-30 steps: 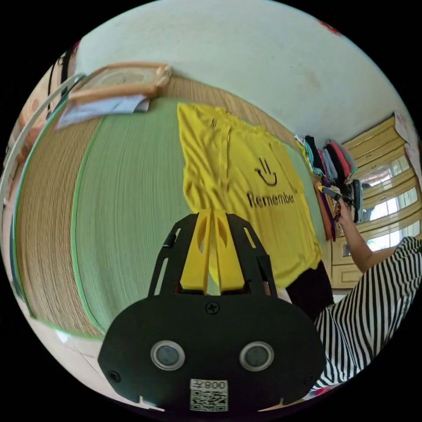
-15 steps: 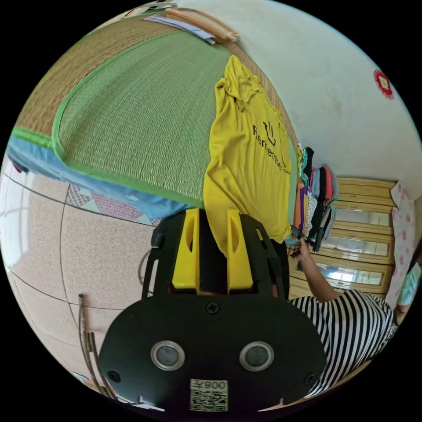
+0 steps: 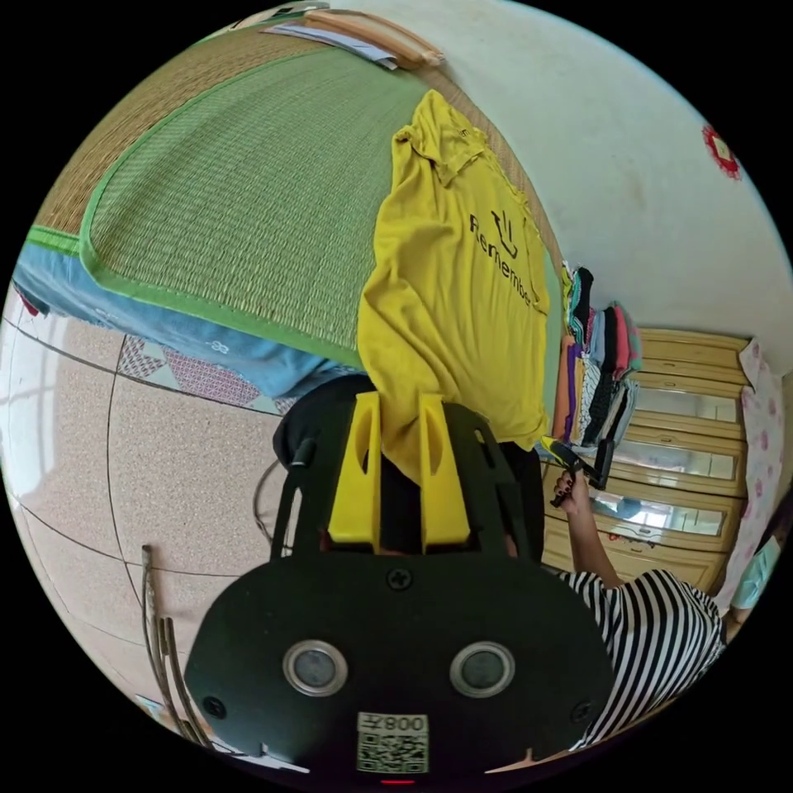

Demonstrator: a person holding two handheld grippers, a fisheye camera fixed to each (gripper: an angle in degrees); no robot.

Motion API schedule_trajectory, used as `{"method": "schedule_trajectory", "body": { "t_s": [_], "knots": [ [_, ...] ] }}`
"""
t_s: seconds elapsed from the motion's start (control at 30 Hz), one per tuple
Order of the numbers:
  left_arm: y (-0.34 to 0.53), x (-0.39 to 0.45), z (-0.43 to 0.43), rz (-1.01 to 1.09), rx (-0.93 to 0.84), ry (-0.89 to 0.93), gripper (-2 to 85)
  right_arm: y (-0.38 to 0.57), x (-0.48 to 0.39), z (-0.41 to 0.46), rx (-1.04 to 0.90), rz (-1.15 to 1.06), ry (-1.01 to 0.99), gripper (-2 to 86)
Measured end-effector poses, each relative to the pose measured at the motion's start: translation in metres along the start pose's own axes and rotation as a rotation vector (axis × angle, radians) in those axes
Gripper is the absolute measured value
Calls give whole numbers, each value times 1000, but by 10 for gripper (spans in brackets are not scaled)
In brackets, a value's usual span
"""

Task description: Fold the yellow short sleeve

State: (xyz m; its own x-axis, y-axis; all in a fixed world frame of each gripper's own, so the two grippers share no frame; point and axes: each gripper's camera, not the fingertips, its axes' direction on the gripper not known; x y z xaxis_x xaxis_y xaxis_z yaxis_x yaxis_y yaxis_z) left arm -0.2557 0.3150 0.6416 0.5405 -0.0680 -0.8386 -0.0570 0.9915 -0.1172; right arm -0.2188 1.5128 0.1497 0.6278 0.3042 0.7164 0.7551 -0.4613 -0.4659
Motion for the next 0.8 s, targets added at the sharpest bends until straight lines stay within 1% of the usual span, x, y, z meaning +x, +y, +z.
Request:
{"method": "schedule_trajectory", "body": {
  "t_s": [0.1,0.17,0.23,0.37,0.47,0.53,0.63,0.7,0.73,0.8],
  "knots": [
    [1,-4,19,4,-18,-33,29,7,6,13,-60,-11,33,15],
    [4,-5,21,14,14,-18,23,20,5,-1,-25,-36,31,9],
    [8,-8,15,24,98,46,19,42,6,-33,46,-62,49,6],
    [11,-21,18,23,146,0,17,71,31,-60,111,-9,66,9],
    [11,-38,39,-25,140,36,16,73,41,-41,105,0,43,25],
    [12,-46,59,-46,134,32,16,63,38,-6,33,-22,67,57],
    [12,-51,84,-57,114,41,16,52,40,28,-25,-35,91,69],
    [11,-54,95,-65,106,33,16,47,47,41,-46,-36,49,62],
    [11,-56,102,-65,105,28,16,44,50,48,-62,-41,33,45],
    [9,-59,112,-75,99,26,16,41,50,58,-92,-63,50,26]
  ]
}}
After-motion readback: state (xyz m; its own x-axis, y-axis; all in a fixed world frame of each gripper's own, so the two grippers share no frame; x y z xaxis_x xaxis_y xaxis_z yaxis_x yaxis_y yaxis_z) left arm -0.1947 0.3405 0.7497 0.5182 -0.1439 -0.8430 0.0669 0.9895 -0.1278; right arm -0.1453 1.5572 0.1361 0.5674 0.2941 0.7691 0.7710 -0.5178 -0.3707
